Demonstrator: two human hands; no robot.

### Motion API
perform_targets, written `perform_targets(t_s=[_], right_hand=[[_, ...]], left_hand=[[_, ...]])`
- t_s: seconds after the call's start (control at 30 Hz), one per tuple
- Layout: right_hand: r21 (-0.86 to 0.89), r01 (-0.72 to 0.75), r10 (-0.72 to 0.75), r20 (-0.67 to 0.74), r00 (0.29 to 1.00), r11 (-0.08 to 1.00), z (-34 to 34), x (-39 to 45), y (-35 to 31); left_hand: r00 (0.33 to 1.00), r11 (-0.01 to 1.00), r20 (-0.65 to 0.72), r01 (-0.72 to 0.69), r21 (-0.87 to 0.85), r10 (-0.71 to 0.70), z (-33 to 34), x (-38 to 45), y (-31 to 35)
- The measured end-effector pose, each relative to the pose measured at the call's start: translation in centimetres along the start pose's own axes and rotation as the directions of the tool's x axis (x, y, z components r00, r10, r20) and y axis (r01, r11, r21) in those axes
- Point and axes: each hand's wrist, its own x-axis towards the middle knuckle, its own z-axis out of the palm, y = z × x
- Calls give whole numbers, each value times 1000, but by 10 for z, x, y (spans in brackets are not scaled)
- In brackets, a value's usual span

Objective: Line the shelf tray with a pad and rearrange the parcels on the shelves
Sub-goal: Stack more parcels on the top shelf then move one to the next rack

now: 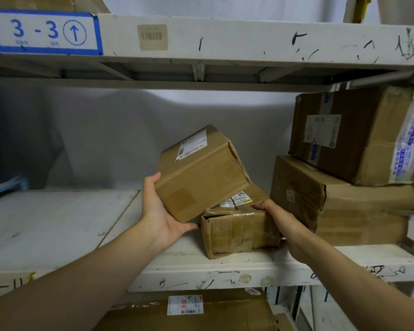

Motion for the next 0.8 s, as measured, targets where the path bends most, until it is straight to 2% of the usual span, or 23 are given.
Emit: perform_targets(t_s=[0.17,0.43,0.63,0.8], right_hand=[[53,16,-17,12,1000,998,13,-7,-7],[260,25,-22,-15,1000,965,48,-20,-11],[323,43,-46,0,999,946,77,-32,-25],[290,103,-104,-12,995,951,113,-46,-37]], left_hand=[[1000,1000,-3,-25,2,25,-10,-7,11],[998,999,45,-33,-3,33,-43,-30,34],[991,990,-49,-130,-60,127,-85,-59,67],[962,971,-172,-227,-72,213,-128,-91,92]])
